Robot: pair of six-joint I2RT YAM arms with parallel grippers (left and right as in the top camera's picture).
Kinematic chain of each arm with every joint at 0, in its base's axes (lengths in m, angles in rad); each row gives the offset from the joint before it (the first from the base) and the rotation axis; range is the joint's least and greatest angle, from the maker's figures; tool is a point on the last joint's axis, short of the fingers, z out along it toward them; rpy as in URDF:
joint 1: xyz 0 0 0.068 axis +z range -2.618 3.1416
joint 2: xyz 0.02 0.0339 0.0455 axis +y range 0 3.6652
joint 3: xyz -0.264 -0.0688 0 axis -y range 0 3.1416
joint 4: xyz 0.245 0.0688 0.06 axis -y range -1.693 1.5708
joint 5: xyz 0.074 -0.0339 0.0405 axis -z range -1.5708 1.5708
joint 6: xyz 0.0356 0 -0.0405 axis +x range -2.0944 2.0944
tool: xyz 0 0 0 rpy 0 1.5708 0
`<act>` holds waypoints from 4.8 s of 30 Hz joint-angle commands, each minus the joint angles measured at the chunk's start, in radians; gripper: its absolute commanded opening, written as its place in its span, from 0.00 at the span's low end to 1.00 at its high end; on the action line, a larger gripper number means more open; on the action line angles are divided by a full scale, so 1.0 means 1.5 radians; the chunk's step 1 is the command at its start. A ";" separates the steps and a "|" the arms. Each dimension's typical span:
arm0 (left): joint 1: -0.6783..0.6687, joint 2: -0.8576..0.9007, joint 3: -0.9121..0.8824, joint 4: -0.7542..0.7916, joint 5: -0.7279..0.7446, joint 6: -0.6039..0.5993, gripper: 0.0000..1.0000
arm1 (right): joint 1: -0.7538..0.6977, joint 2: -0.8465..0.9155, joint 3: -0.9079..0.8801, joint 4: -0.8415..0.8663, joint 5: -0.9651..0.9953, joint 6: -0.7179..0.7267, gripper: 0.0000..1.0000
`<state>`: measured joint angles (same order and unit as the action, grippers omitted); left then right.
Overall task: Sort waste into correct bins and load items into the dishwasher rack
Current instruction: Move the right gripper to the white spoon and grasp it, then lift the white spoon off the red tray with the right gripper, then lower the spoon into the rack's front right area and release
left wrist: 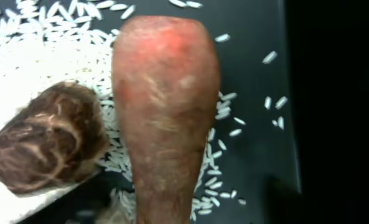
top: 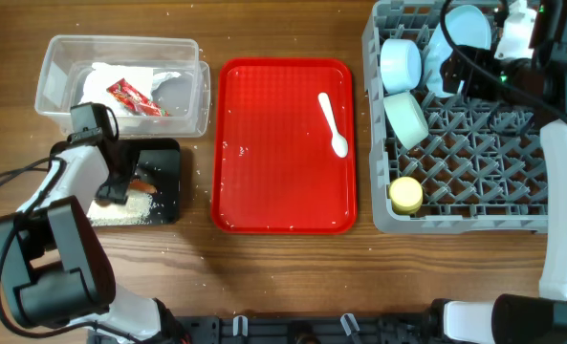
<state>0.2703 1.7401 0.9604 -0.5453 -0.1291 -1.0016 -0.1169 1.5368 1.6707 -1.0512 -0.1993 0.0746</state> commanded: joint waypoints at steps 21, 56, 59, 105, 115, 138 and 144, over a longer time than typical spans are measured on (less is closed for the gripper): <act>-0.307 -0.193 0.192 -0.167 0.054 0.383 1.00 | 0.337 0.185 0.002 0.164 0.078 0.040 0.88; -0.318 -0.077 0.192 -0.153 -0.012 0.273 1.00 | 0.313 0.487 0.002 0.039 0.045 0.022 0.19; -0.318 -0.077 0.192 -0.153 -0.012 0.273 1.00 | 0.313 0.487 0.002 0.038 0.035 0.022 0.12; -0.318 -0.077 0.192 -0.133 -0.012 0.273 1.00 | 0.381 0.412 -0.188 0.256 0.097 0.245 0.12; -0.318 -0.077 0.192 -0.133 -0.012 0.273 1.00 | 0.356 0.319 -0.176 0.235 0.045 0.204 0.04; -0.318 -0.077 0.192 -0.133 -0.012 0.273 1.00 | 0.033 0.021 -0.195 -0.058 0.275 -0.015 0.41; -0.318 -0.077 0.192 -0.133 -0.012 0.273 1.00 | 0.033 0.026 -0.193 -0.059 0.271 0.023 0.90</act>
<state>-0.2092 1.6196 1.2335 -0.7475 -0.1337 -0.5819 -0.0647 1.5726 1.3849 -1.1500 0.1890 0.0704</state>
